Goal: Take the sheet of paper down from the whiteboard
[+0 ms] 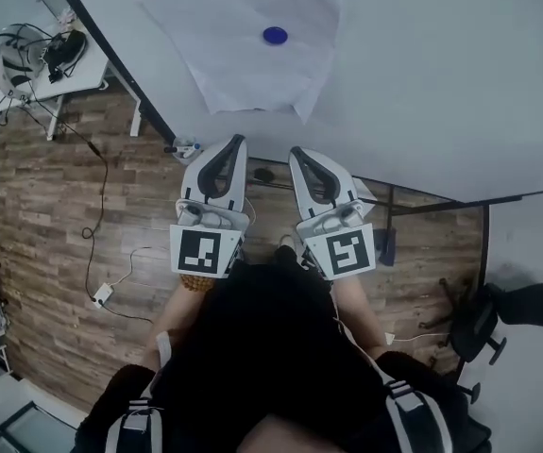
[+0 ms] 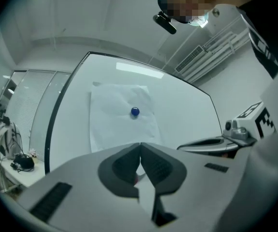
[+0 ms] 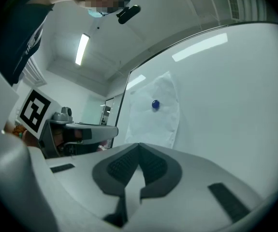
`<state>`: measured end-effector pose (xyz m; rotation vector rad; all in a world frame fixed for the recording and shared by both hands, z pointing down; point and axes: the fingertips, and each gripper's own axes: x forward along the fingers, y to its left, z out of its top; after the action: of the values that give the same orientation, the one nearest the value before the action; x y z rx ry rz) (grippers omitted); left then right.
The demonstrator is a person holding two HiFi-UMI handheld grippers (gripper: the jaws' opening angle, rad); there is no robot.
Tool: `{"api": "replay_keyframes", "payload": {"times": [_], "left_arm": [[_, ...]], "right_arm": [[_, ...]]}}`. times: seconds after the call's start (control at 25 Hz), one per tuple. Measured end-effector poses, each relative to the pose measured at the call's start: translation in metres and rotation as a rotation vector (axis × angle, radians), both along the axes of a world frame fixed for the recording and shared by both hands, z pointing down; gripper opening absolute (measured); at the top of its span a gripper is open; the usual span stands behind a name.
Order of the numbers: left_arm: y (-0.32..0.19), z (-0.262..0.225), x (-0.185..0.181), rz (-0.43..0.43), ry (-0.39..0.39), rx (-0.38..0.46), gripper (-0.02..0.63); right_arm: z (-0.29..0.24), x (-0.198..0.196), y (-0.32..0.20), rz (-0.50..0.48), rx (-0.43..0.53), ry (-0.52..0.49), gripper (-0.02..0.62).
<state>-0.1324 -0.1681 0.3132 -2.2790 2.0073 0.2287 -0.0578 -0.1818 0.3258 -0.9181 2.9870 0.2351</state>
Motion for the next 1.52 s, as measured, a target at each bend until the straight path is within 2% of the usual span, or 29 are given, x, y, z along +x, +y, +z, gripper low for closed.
{"api": "replay_keyframes", "payload": {"times": [0.44,0.68,0.84,0.96,1.12,1.52], "left_arm": [[-0.024,-0.030,0.002,-0.095,-0.043,0.055,0.012],[-0.036,-0.058,0.002,-0.113,-0.060,0.104,0.012],[-0.047,-0.078,0.001,-0.109,-0.095,0.176,0.014],[-0.054,-0.082,0.001,-0.117,-0.090,0.152,0.027],[-0.063,-0.089,0.003,-0.112,-0.096,0.151,0.077],[-0.079,-0.100,0.000,-0.116,-0.126,0.170,0.128]], "right_arm": [[-0.021,0.015,-0.032,-0.064,0.028,-0.040,-0.005],[-0.025,0.017,-0.042,-0.078,0.037,-0.048,-0.005],[-0.024,0.018,-0.047,-0.079,0.028,-0.052,-0.005],[-0.023,0.019,-0.049,-0.079,0.027,-0.047,-0.005],[-0.020,0.022,-0.051,-0.073,0.017,-0.046,-0.005],[-0.024,0.022,-0.057,-0.073,0.017,-0.067,-0.005]]}}
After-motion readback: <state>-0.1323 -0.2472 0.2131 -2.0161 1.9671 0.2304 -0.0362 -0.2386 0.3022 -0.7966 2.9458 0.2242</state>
